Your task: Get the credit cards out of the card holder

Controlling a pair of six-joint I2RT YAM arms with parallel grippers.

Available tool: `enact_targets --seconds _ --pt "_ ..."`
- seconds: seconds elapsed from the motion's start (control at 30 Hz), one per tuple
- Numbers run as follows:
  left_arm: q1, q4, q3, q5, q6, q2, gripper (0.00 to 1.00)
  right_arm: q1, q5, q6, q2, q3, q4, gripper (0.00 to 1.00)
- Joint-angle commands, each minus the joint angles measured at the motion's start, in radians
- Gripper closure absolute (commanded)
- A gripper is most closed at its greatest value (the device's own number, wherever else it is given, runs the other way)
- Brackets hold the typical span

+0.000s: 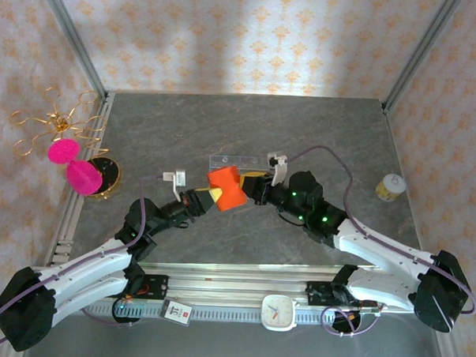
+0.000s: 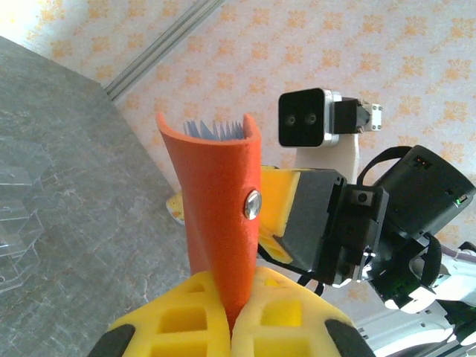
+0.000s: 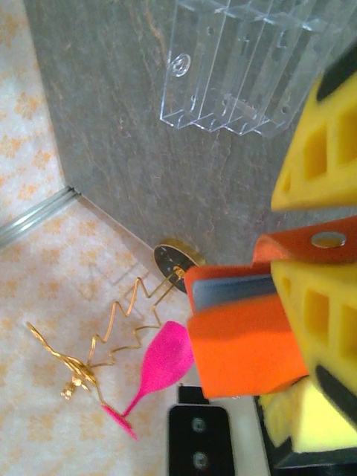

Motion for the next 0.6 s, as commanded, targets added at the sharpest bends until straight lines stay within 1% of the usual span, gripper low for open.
enact_targets --seconds 0.0,0.03,0.13,0.17,0.2,0.23,0.27,0.3,0.37,0.43,0.57 --pt "-0.002 0.132 -0.004 0.031 -0.024 0.014 1.00 0.006 -0.059 0.010 0.000 -0.026 0.024 0.97" --pt "-0.002 0.133 -0.006 0.030 -0.030 0.022 1.00 0.007 -0.051 0.011 0.000 -0.028 0.015 1.00" --pt "-0.002 0.071 -0.008 -0.003 -0.048 0.046 1.00 0.007 0.023 0.042 -0.016 -0.031 -0.039 1.00" --pt "-0.002 0.034 -0.008 -0.018 -0.050 0.055 0.92 0.008 0.058 0.055 -0.022 -0.034 -0.074 1.00" --pt "-0.002 -0.010 -0.009 -0.030 -0.050 0.065 0.80 0.008 0.080 0.067 -0.025 -0.037 -0.106 1.00" --pt "-0.002 -0.046 -0.013 -0.041 -0.054 0.074 0.72 0.011 0.094 0.080 -0.030 -0.047 -0.123 1.00" --pt "-0.003 -0.062 -0.024 -0.048 -0.060 0.086 0.65 0.014 0.107 0.094 -0.035 -0.065 -0.137 1.00" --pt "-0.003 -0.074 -0.038 -0.058 -0.076 0.099 0.60 0.018 0.123 0.106 -0.037 -0.079 -0.159 1.00" --pt "-0.003 -0.099 -0.056 -0.067 -0.086 0.119 0.58 0.031 0.157 0.123 -0.043 -0.111 -0.193 1.00" --pt "-0.007 -0.138 -0.068 -0.078 -0.094 0.138 0.57 0.042 0.185 0.150 -0.056 -0.147 -0.212 1.00" --pt "-0.007 -0.202 -0.097 -0.118 -0.087 0.152 0.55 0.066 0.290 0.211 -0.051 -0.216 -0.284 1.00"
